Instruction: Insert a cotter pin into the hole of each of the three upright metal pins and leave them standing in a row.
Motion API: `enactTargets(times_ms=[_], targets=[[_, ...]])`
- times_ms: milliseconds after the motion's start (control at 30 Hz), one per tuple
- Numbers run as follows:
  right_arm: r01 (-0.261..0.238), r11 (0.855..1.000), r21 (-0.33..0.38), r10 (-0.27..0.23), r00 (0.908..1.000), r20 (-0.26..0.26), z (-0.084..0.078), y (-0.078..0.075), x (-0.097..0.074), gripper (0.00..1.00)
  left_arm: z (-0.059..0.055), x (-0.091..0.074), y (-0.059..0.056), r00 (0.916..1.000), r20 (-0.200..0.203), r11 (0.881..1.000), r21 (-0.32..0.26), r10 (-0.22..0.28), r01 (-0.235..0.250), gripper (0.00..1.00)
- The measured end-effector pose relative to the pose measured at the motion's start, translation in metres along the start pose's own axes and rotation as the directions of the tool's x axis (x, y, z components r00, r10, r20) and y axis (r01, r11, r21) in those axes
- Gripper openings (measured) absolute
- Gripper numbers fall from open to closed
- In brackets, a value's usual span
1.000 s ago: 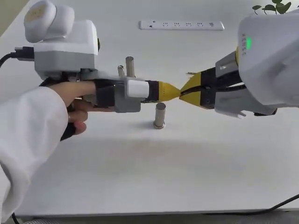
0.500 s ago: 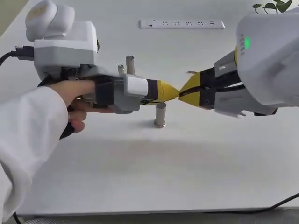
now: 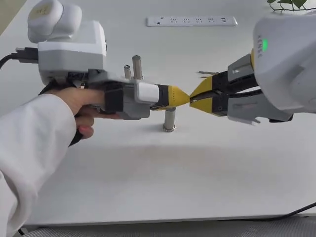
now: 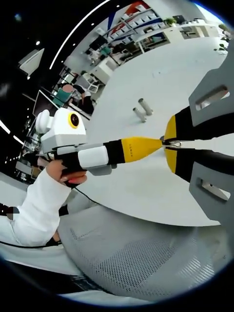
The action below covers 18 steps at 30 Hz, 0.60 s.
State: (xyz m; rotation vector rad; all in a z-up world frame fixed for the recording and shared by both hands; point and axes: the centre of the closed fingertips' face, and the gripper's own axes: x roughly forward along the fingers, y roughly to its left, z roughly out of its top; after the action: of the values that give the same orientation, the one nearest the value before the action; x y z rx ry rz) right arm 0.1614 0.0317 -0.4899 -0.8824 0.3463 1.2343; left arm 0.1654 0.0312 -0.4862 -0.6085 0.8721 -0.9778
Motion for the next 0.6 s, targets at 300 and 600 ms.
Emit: enactTargets(times_ms=[300, 600], targets=[[-0.044, 0.979, 0.198, 0.036, 0.9984, 0.044, -0.014, 0.002, -0.007, 0.11, -0.003, -0.007, -0.004, 1.0000, -0.005, 0.996, 0.083, -0.008, 0.009, 0.00], [-0.183, 0.886, 0.426, 0.114, 0.9766, 0.182, -0.012, 0.015, -0.008, 0.09, -0.005, -0.017, -0.022, 0.9976, 0.001, 0.954, 0.292, -0.070, 0.066, 0.00]])
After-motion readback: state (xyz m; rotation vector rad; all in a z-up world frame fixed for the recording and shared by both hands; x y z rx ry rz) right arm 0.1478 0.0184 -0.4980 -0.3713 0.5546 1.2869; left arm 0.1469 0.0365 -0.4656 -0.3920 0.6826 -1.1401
